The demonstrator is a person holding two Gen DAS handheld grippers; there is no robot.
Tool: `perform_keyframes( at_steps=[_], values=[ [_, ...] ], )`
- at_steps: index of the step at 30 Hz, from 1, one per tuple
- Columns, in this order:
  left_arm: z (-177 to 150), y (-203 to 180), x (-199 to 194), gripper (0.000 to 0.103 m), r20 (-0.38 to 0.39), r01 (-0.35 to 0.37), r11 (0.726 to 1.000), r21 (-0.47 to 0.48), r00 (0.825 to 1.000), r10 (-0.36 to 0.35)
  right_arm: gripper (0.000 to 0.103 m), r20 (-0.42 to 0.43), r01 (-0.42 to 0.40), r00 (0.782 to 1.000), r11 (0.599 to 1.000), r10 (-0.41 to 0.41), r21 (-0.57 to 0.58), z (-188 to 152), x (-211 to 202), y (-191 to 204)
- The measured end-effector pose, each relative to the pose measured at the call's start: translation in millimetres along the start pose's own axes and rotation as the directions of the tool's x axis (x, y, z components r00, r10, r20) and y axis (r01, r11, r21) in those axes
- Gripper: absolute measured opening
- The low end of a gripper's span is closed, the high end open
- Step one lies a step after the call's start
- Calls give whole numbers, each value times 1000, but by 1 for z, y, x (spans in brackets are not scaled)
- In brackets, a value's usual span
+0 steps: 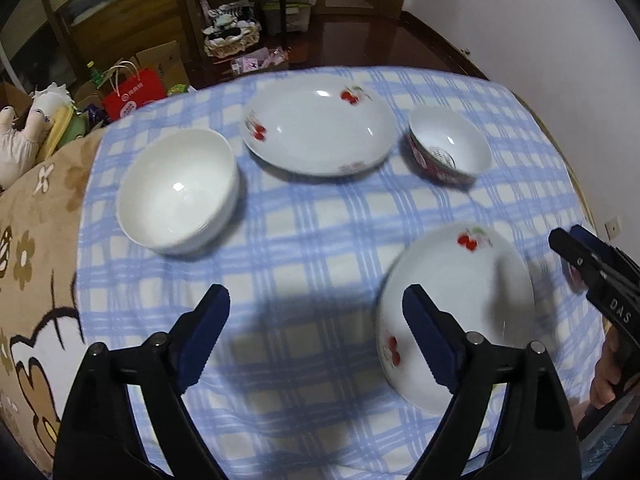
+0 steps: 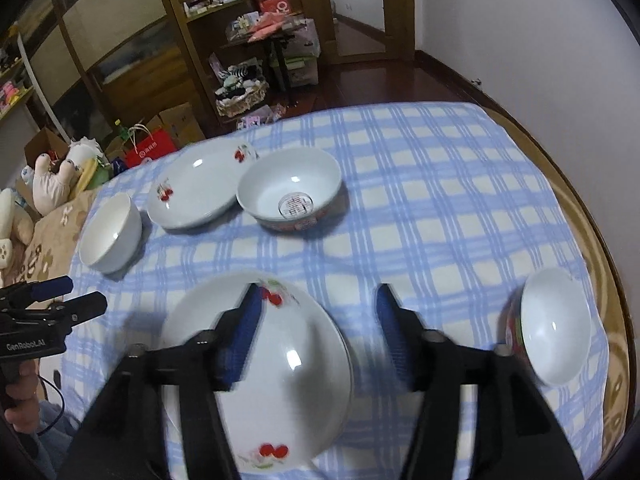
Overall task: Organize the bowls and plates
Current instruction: 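Move the left tool to a third cherry plate while the right tool reaches its opposite rim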
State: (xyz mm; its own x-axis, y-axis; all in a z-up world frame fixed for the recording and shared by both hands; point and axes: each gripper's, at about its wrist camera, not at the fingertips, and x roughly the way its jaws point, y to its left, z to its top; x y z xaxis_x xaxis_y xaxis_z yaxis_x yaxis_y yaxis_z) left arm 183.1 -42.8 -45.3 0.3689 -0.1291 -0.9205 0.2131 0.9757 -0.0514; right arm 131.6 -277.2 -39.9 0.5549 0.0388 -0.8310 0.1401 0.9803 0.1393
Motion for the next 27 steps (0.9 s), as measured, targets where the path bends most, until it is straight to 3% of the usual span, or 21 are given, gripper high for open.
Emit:
perform_keyframes(
  at_steps=[6, 9, 15, 22, 27],
  values=[
    [43, 19, -10, 89, 46, -44, 999, -8, 998, 44, 102, 55, -12, 998, 1000, 14, -29, 40, 0, 13],
    [64, 26, -5, 89, 42, -63, 998, 9, 997, 63, 103, 87, -3, 996, 998, 8, -63, 64, 2, 24],
    [103, 42, 13, 89, 36, -97, 995, 24, 995, 96, 103, 60, 1, 998, 991, 7, -134, 106, 26, 46],
    [134, 58, 48, 89, 13, -95, 995, 4, 995, 95, 103, -32, -84, 996, 989, 81, -121, 135, 76, 60],
    [144, 68, 77, 89, -24, -82, 996, -25, 996, 82, 103, -86, -90, 993, 989, 80, -119, 147, 111, 70]
  ],
)
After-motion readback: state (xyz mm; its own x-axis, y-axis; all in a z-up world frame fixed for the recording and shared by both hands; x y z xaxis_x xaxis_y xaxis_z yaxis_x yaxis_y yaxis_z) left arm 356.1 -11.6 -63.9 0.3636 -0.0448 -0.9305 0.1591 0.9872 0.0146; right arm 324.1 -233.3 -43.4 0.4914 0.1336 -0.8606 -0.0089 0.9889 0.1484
